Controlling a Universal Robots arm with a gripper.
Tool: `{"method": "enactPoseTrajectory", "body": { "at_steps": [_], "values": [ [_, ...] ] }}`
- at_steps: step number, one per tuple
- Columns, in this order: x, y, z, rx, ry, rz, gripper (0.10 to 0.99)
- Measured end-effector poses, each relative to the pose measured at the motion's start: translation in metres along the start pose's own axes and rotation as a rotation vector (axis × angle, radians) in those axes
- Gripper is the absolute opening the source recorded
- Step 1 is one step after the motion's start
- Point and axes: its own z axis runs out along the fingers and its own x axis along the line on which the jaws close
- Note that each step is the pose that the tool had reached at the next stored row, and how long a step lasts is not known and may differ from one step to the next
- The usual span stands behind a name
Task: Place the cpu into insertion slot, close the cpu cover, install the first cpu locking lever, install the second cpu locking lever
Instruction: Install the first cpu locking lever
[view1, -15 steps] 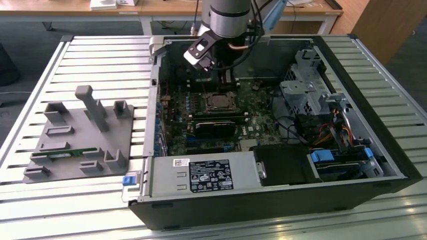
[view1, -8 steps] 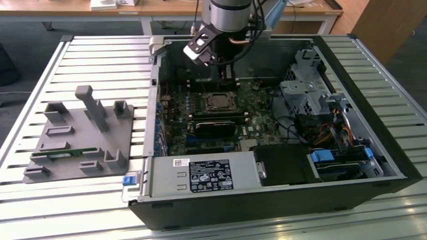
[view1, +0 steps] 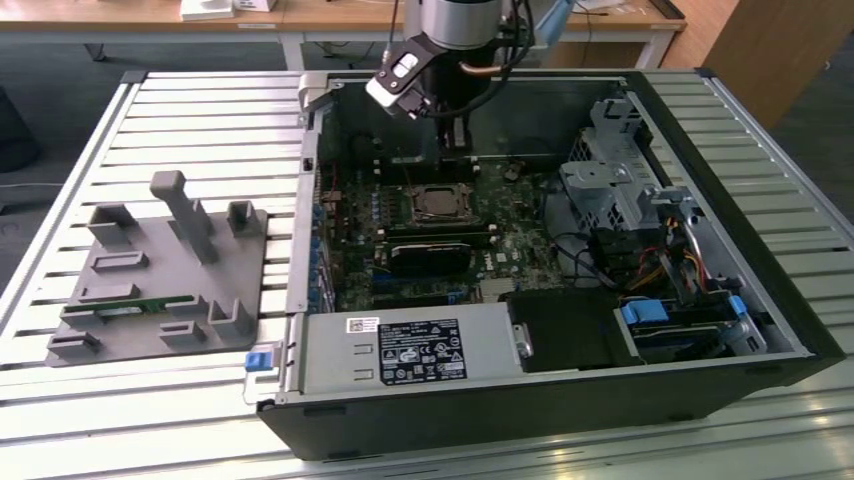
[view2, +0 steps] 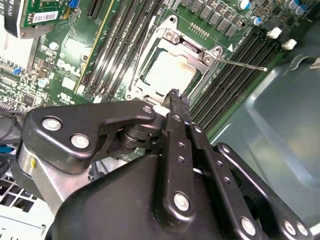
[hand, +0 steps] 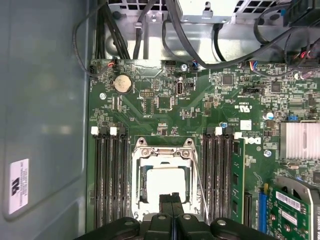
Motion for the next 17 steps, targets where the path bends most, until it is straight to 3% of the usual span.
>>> {"method": "enactPoseTrajectory", "body": {
  "at_steps": [17],
  "values": [
    [0.0001,0.0005,-0.0261,0.000,0.0000,0.000,0.106]
  ]
}}
